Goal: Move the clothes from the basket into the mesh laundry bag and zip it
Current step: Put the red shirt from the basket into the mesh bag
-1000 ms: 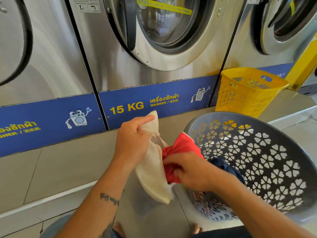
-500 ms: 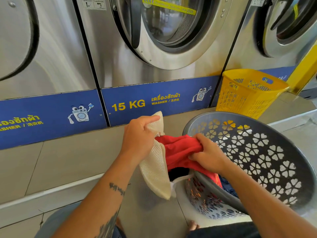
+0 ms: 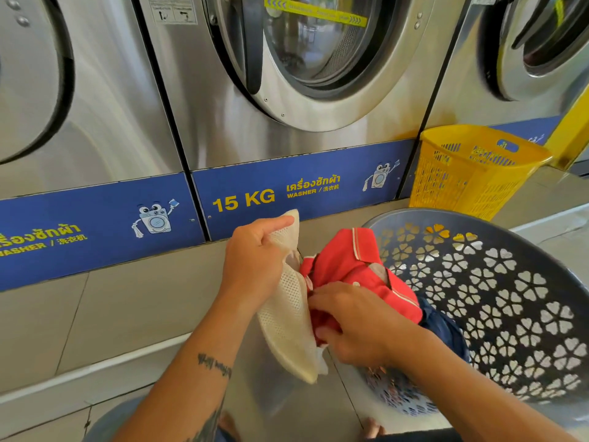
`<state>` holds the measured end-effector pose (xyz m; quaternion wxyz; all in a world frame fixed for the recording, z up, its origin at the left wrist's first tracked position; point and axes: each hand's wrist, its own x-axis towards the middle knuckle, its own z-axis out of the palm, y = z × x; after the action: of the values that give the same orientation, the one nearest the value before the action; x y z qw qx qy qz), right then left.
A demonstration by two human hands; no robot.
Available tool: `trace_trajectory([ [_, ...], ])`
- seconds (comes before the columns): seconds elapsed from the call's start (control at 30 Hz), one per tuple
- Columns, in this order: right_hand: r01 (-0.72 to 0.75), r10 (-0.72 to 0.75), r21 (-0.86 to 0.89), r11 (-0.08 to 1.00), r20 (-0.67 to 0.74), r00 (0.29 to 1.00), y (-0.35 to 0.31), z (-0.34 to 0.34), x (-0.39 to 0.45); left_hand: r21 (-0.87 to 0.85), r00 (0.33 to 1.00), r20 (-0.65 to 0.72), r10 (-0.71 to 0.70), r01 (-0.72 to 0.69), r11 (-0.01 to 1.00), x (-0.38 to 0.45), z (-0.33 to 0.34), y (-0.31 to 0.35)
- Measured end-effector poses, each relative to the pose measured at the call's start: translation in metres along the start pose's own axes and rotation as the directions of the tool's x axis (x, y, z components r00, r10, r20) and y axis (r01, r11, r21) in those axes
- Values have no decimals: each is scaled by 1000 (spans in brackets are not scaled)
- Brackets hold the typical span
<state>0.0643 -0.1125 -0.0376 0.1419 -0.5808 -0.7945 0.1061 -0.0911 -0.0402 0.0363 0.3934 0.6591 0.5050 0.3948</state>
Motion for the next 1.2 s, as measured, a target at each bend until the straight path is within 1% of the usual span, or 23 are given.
trace_trajectory([
  [0.07,-16,28,57,998,-221,975,9,-14,0,15,1000,-9,-1,1,1000,3,-1,1],
  [0.1,-82,100,70,994,-310,946,18,-17,-2,24,1000,-18,0,0,1000,4,-2,1],
  [0.13,-193,217,105,976,-324,921,27,-19,-4,36,1000,-25,2,-1,999,4,-4,2],
  [0.2,-417,448,206,885,-141,883,42,-18,-9,48,1000,-22,7,-6,999,4,-5,3],
  [0.27,-501,511,278,820,42,859,54,-11,-13,53,1000,-2,8,-8,999,2,-3,3],
  [0.3,-497,505,293,817,53,861,55,-8,-13,56,1000,8,6,-7,998,0,-1,3],
  [0.33,-481,495,261,837,15,869,53,-7,-13,62,1000,15,1,-2,998,-1,0,3],
  [0.43,-438,426,-20,899,-190,884,32,-12,-6,62,1000,31,-7,5,998,-2,3,1],
  [0.47,-423,394,-83,902,-243,887,24,-15,-4,61,999,34,-4,2,998,-2,4,0],
  [0.5,-402,365,-82,912,-286,886,16,-18,-3,55,999,36,-1,-1,998,-2,4,-1],
  [0.53,-371,349,-8,929,-325,879,9,-18,-3,38,999,39,3,-5,999,-2,4,-1],
  [0.6,-292,385,290,911,-347,855,-7,-14,-3,-28,998,65,16,-14,1000,-6,5,-1],
  [0.67,-222,411,549,806,-248,877,-20,-4,-4,-80,995,98,14,-6,997,-10,7,2],
  [0.7,-216,382,596,773,-165,909,-24,1,-4,-106,994,105,10,1,994,-10,7,2],
  [0.73,-232,335,581,780,-74,939,-24,7,-4,-141,994,108,7,8,990,-11,7,3],
  [0.8,-309,281,436,845,130,951,-19,20,-2,-168,992,122,8,12,986,-12,6,3],
  [0.87,-341,259,258,904,305,916,-12,30,2,-121,989,147,17,1,993,-15,6,0],
  [0.93,-357,258,190,915,405,877,-11,34,6,-71,983,180,24,-11,997,-18,10,-10],
  [1.0,-381,250,216,899,460,852,-12,33,7,-27,984,178,-2,7,1000,-17,11,-23],
  [1.03,-372,241,225,901,454,858,-13,33,7,-13,985,169,-24,26,1000,-14,10,-29],
  [1.1,-347,261,158,924,401,878,-11,37,5,11,985,160,-65,64,998,-11,5,-36],
  [1.17,-388,346,53,920,354,869,-6,45,1,45,977,190,-93,86,995,-11,2,-46],
  [1.2,-419,383,43,907,332,862,-4,49,-1,71,971,216,-103,90,993,-13,3,-52],
])
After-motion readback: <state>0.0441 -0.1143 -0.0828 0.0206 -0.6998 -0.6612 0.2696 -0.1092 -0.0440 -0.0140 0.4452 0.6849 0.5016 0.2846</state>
